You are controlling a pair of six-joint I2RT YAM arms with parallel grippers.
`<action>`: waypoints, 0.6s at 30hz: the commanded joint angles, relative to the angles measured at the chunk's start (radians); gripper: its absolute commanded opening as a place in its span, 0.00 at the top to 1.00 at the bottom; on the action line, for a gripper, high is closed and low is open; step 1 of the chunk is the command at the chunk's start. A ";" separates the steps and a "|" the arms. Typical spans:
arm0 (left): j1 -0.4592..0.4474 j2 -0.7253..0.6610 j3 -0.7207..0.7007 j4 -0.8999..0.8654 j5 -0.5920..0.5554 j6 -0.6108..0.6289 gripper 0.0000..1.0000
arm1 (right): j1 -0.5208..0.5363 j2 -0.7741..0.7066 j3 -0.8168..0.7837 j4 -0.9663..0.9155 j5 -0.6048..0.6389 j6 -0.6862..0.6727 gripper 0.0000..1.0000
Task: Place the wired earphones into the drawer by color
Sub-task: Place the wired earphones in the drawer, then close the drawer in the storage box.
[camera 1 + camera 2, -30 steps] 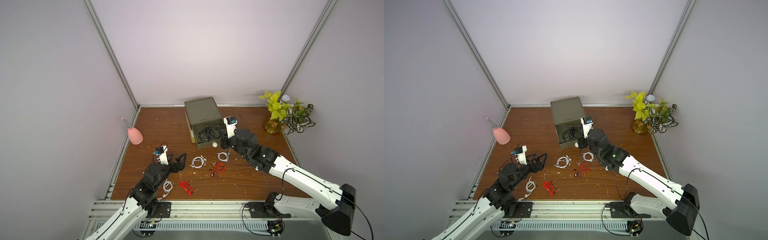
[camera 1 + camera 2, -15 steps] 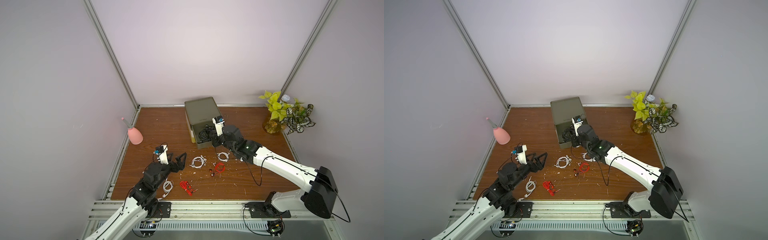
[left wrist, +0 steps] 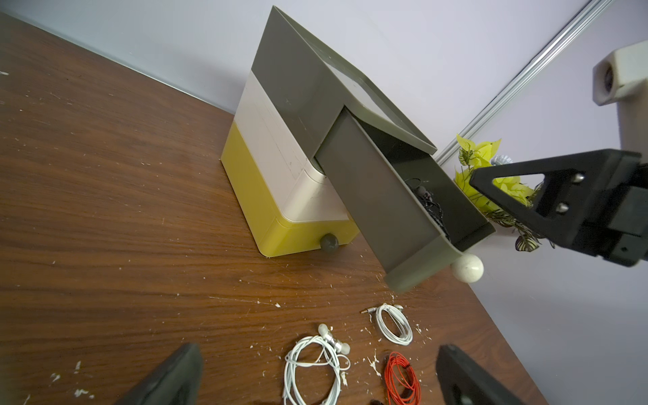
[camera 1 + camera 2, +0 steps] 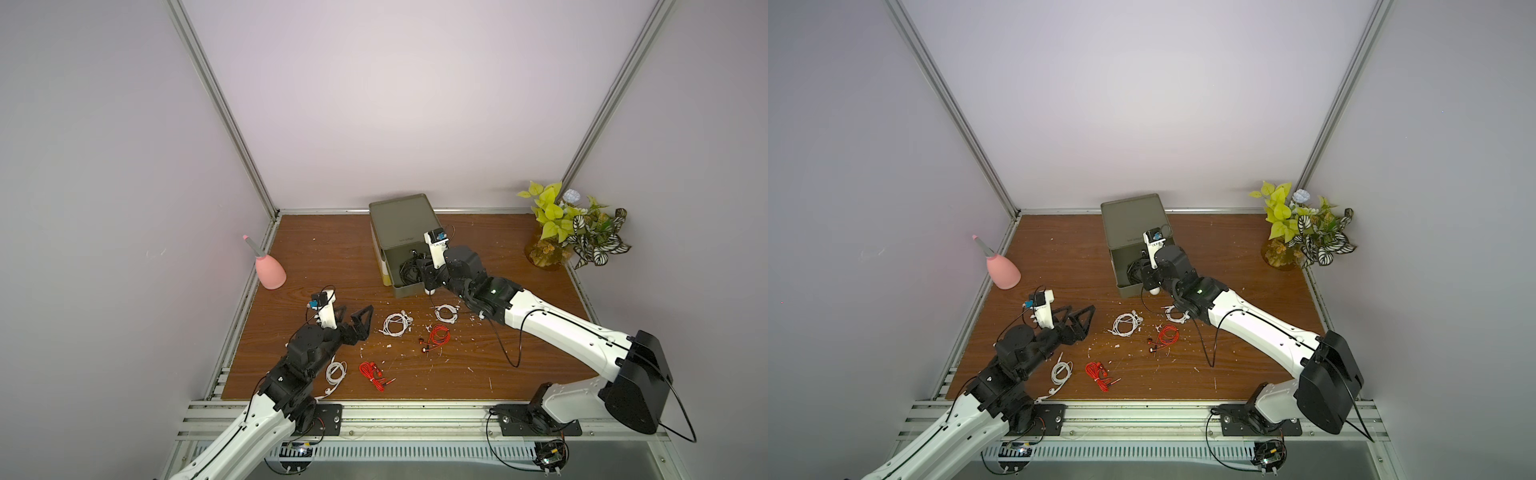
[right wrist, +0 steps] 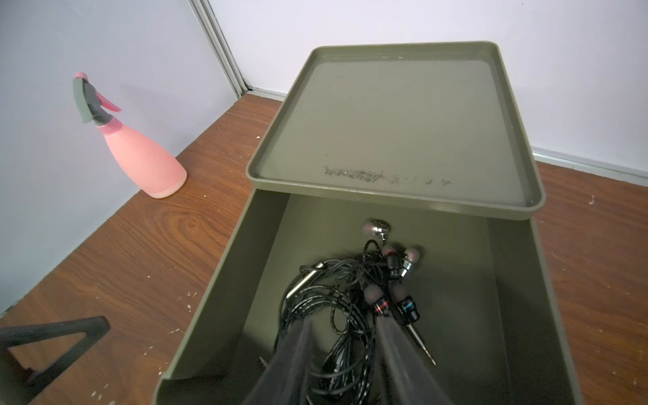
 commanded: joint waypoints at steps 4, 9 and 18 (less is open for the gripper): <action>-0.007 -0.003 0.035 0.005 0.003 0.074 0.00 | -0.002 -0.153 -0.018 0.002 -0.034 -0.001 0.44; -0.007 0.002 0.032 0.025 0.002 0.118 0.00 | -0.002 -0.241 -0.085 -0.037 -0.079 0.022 0.34; -0.007 0.030 -0.024 0.106 -0.010 0.192 0.00 | -0.001 -0.369 -0.263 -0.028 -0.173 0.106 0.26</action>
